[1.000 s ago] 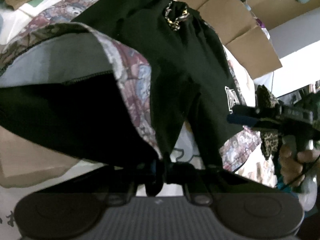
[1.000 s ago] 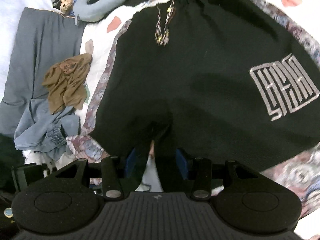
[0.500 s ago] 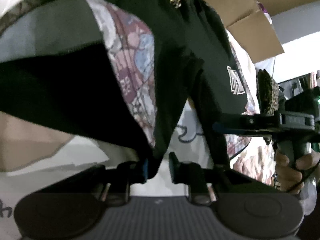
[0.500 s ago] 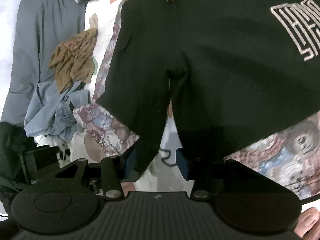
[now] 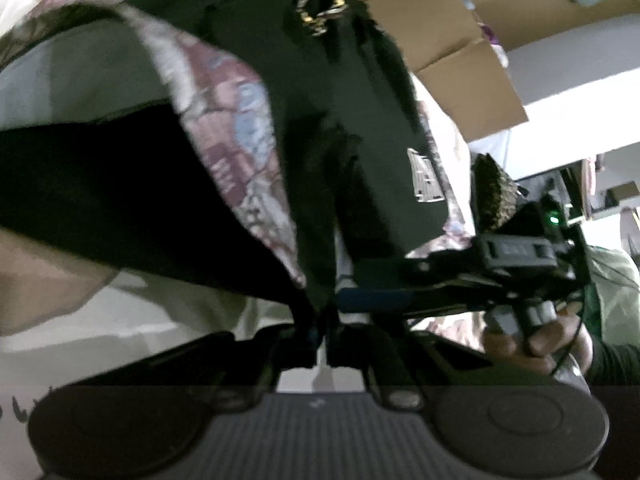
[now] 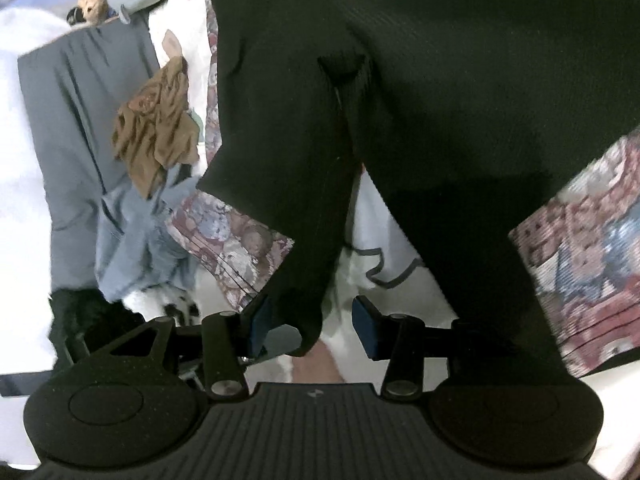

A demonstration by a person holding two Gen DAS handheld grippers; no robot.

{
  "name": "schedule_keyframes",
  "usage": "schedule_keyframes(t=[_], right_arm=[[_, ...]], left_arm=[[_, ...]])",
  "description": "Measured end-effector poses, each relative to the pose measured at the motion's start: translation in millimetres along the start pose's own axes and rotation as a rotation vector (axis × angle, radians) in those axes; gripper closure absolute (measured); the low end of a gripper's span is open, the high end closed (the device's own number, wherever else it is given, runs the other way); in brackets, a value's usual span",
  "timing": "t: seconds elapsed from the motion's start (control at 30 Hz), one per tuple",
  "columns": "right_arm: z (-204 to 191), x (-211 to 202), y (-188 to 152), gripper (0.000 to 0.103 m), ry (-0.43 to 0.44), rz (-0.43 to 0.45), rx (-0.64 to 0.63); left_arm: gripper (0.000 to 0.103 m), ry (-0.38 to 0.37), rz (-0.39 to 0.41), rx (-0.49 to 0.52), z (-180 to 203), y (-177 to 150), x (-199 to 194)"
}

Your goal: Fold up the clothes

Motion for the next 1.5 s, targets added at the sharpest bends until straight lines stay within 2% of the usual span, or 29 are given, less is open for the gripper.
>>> schedule_keyframes(t=[0.2, 0.27, 0.33, 0.37, 0.4, 0.43, 0.5, 0.63, 0.73, 0.8, 0.87, 0.97, 1.1, 1.27, 1.5], right_arm=[[3.5, 5.7, -5.5, 0.053, 0.075, -0.022, 0.075], [3.9, 6.8, -5.4, 0.056, 0.089, -0.027, 0.087], [3.0, 8.9, -6.0, 0.075, 0.088, -0.031, 0.083], [2.7, 9.9, -6.0, 0.090, 0.075, -0.033, 0.072], [3.2, 10.0, -5.8, 0.096, 0.056, -0.032, 0.061], [3.9, 9.0, -5.4, 0.098, 0.042, -0.028, 0.052], [4.7, 6.9, -4.7, 0.098, 0.029, -0.020, 0.041], [4.9, 3.7, -3.3, 0.098, 0.013, -0.012, 0.025], [5.0, 2.8, -3.1, 0.098, 0.004, -0.010, 0.011], [4.5, 2.5, -2.3, 0.098, -0.001, -0.007, 0.004], [5.6, 0.1, -1.6, 0.098, -0.011, -0.002, -0.004], [8.0, -3.2, -1.2, 0.098, -0.029, 0.004, -0.013], [11.0, -4.7, -1.5, 0.098, -0.040, 0.009, -0.010], [12.2, -5.6, -0.5, 0.098, -0.055, 0.014, -0.011], [13.1, -7.9, 1.0, 0.098, -0.078, 0.016, -0.012]], left_arm=[[0.100, 0.052, -0.015, 0.165, 29.6, -2.6, 5.7], [0.100, 0.056, -0.025, 0.192, 33.6, -5.1, 7.3], [0.099, 0.060, -0.038, 0.208, 35.2, -7.7, 7.7], [0.099, 0.058, -0.047, 0.203, 34.2, -9.0, 7.0], [0.098, 0.055, -0.057, 0.196, 33.0, -10.2, 6.3], [0.095, 0.066, -0.054, 0.190, 30.4, -10.9, 3.1], [0.084, 0.097, -0.035, 0.173, 21.9, -11.1, -6.4], [0.083, 0.172, 0.010, 0.111, -6.3, -8.9, -27.7], [0.082, 0.256, 0.042, 0.058, -33.0, -7.0, -42.2], [0.071, 0.311, 0.066, 0.029, -50.0, -6.0, -52.3], [0.068, 0.387, 0.091, -0.007, -67.1, -4.5, -59.6], [0.068, 0.446, 0.149, -0.072, -87.9, -0.1, -72.0], [0.060, 0.549, 0.209, -0.099, -104.8, 8.6, -81.4], [0.054, 0.594, 0.263, -0.101, -120.8, 18.2, -87.1], [0.054, 0.641, 0.304, -0.107, -138.1, 18.5, -95.9]])
Point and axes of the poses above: each gripper's, at about its wrist camera, not at the fingertips, and x roughly the way its jaws point, z to its right, y to its top, the point moved 8 cm from there along x, roughly the way its jaws point, and after that the axes turned 8 degrees about -z, right-handed, at the moved point
